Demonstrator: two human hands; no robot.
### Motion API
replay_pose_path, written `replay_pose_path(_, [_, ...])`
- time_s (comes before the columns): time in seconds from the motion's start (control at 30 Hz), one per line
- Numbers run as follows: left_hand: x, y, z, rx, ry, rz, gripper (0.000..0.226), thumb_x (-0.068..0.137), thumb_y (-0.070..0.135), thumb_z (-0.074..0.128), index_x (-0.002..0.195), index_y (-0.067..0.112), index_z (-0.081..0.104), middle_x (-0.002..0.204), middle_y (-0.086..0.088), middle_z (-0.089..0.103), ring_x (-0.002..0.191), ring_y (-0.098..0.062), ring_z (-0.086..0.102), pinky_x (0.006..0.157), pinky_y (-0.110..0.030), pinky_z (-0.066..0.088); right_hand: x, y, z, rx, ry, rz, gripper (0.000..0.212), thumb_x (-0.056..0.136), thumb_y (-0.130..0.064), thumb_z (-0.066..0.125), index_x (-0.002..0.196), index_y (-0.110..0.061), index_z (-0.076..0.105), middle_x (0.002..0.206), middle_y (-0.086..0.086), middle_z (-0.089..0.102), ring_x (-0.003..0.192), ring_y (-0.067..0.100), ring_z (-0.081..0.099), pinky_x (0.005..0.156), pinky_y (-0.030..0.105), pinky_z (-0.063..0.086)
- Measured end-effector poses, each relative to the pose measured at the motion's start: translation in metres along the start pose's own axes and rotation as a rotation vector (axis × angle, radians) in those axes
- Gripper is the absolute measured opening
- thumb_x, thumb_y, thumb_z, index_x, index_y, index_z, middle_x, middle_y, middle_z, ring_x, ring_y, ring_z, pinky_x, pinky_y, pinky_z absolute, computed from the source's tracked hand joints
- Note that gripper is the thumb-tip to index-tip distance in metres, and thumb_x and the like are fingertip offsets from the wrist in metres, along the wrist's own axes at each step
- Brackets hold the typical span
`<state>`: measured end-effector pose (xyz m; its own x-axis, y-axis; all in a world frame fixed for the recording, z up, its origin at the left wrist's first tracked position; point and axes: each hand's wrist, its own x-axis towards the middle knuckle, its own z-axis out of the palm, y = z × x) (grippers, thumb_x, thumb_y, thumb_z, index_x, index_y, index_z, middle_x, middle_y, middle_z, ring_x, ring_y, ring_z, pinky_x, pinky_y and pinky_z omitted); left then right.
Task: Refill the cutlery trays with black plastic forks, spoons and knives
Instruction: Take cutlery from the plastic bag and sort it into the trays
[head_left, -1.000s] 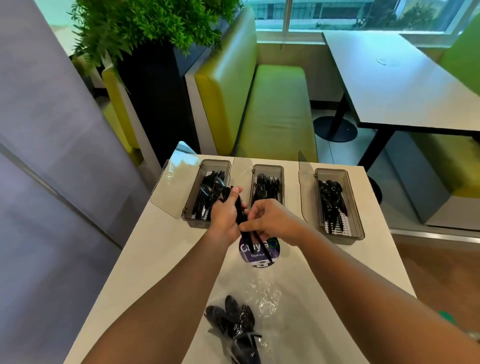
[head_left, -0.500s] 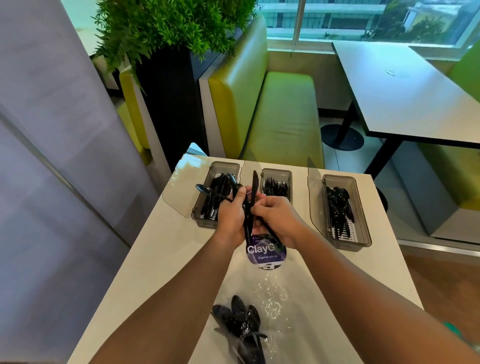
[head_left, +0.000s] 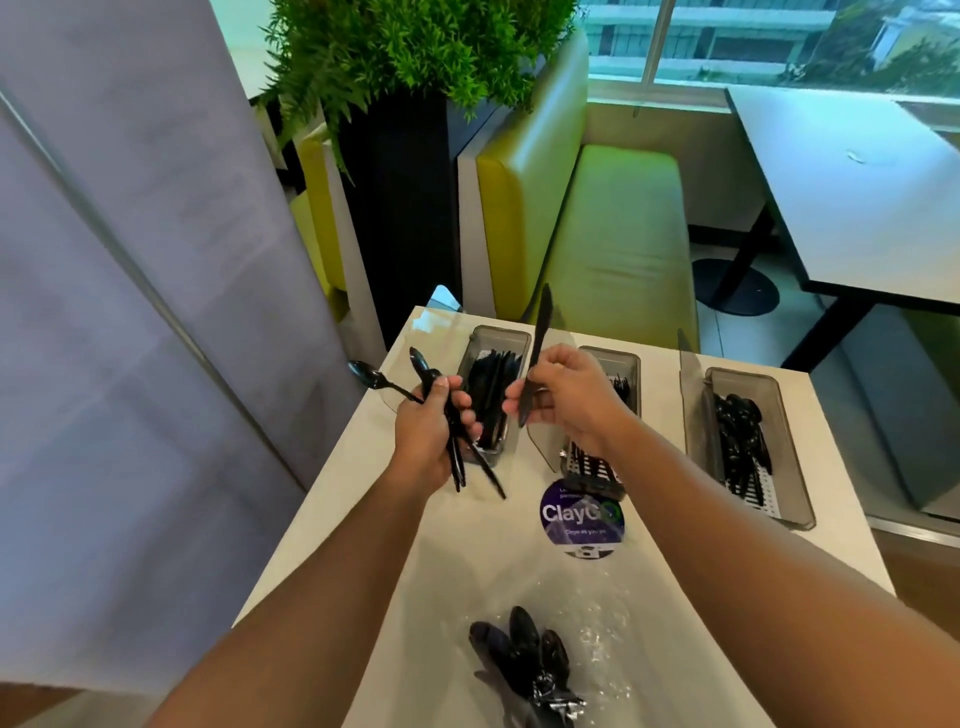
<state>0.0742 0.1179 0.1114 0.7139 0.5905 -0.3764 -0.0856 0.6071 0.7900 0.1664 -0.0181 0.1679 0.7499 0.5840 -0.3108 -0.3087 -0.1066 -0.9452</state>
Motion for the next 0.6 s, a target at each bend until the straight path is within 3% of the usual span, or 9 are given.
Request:
replay_pose_path(0.1, [0.008,0.01,-0.023,0.151,-0.065,-0.064,0.017,0.108,0.019,0.044,0.104,0.009,0.058,0.068,-0.002,0.048,0.042,-0.008,0.036,0.036,-0.019,0.031,0.021,-0.008,0.016,0.027,0.079,0.03,0.025,0.102,0.004,0.034,0.096,-0.013,0.051,0.069,0.01,0.057,0.058,0.021,0.056,0.054,0.032,0.047])
replay_pose_path(0.2, [0.012,0.016,-0.044,0.307,-0.132,-0.12,0.013,0.106,0.017,0.049,0.105,0.008,0.059,0.065,-0.001,0.049,0.042,-0.007,0.033,0.035,-0.018,0.027,0.05,-0.003,0.038,-0.01,0.147,0.154,0.032,0.101,0.003,0.026,0.095,-0.013,0.053,0.07,0.008,0.052,0.056,0.016,0.047,0.049,0.028,0.038])
replay_pose_path(0.3, [0.016,0.019,-0.06,0.427,-0.187,-0.168,0.011,0.106,0.017,0.05,0.101,0.009,0.057,0.066,0.0,0.05,0.042,-0.008,0.033,0.036,-0.017,0.025,0.076,0.01,0.06,-0.082,0.219,0.267,0.027,0.102,0.001,0.024,0.095,-0.007,0.049,0.075,0.012,0.054,0.057,0.016,0.047,0.047,0.026,0.04])
replay_pose_path(0.43, [0.021,0.017,-0.072,0.513,-0.248,-0.203,0.01,0.104,0.018,0.052,0.102,0.01,0.056,0.068,-0.001,0.05,0.045,-0.01,0.034,0.038,-0.019,0.026,0.089,0.019,0.074,-0.118,0.285,0.375,0.026,0.103,0.0,0.03,0.087,-0.012,0.048,0.075,0.01,0.052,0.059,0.014,0.046,0.053,0.024,0.041])
replay_pose_path(0.53, [0.023,0.016,-0.077,0.53,-0.293,-0.218,0.01,0.104,0.019,0.052,0.099,0.012,0.056,0.067,0.0,0.05,0.048,-0.011,0.033,0.039,-0.02,0.026,0.091,0.024,0.078,-0.135,0.259,0.438,0.026,0.105,-0.003,0.03,0.109,-0.013,0.054,0.079,0.007,0.048,0.068,0.015,0.049,0.06,0.024,0.045])
replay_pose_path(0.6, [0.025,0.015,-0.079,0.53,-0.308,-0.227,0.01,0.104,0.02,0.053,0.099,0.012,0.057,0.067,0.001,0.05,0.048,-0.011,0.033,0.04,-0.02,0.025,0.093,0.029,0.081,-0.205,0.199,0.422,0.026,0.105,-0.005,0.031,0.121,-0.012,0.051,0.094,0.007,0.05,0.089,0.024,0.057,0.078,0.033,0.051])
